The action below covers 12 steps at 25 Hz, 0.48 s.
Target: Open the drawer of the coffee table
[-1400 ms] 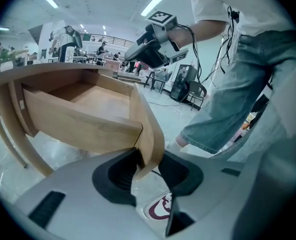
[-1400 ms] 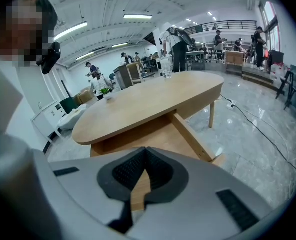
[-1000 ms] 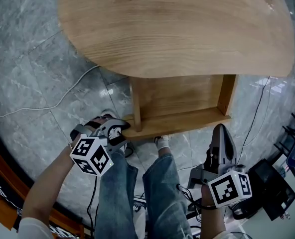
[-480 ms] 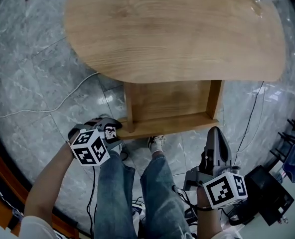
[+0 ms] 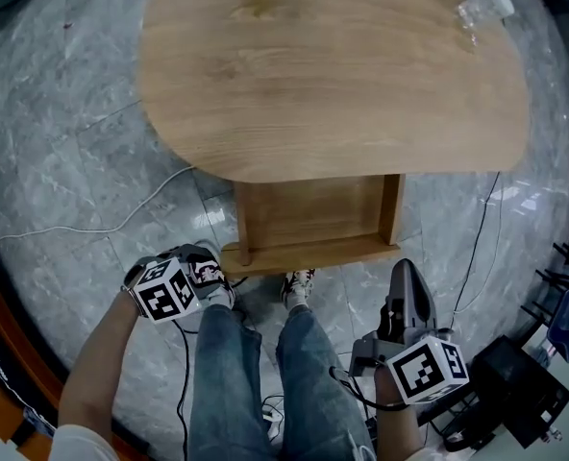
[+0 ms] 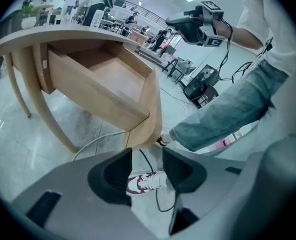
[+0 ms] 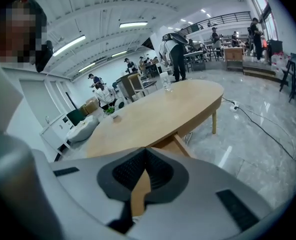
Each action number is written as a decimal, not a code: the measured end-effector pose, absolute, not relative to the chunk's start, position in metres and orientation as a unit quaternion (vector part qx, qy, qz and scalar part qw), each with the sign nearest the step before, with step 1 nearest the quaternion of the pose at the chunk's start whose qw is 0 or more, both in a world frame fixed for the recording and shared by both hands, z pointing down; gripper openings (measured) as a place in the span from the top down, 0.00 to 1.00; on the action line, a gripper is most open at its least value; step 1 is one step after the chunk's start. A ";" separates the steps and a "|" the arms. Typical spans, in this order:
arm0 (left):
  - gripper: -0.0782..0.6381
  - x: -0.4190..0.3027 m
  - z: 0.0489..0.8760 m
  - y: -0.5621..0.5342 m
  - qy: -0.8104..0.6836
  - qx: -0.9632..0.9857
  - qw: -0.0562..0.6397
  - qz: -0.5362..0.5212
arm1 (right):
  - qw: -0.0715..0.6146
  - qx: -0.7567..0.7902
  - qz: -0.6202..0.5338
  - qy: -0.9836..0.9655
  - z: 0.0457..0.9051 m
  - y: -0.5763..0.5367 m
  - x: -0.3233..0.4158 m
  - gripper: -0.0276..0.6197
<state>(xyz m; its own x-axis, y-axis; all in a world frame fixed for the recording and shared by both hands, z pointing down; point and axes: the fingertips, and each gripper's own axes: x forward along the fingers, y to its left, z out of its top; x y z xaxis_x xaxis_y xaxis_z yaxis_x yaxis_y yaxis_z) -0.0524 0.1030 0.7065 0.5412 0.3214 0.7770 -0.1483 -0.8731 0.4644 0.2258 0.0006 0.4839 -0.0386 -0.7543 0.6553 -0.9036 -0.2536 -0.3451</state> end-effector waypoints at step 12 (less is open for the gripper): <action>0.65 -0.028 0.464 0.007 -0.219 0.882 0.331 0.252 | 0.087 0.650 0.379 -0.653 0.391 -0.031 0.225 0.96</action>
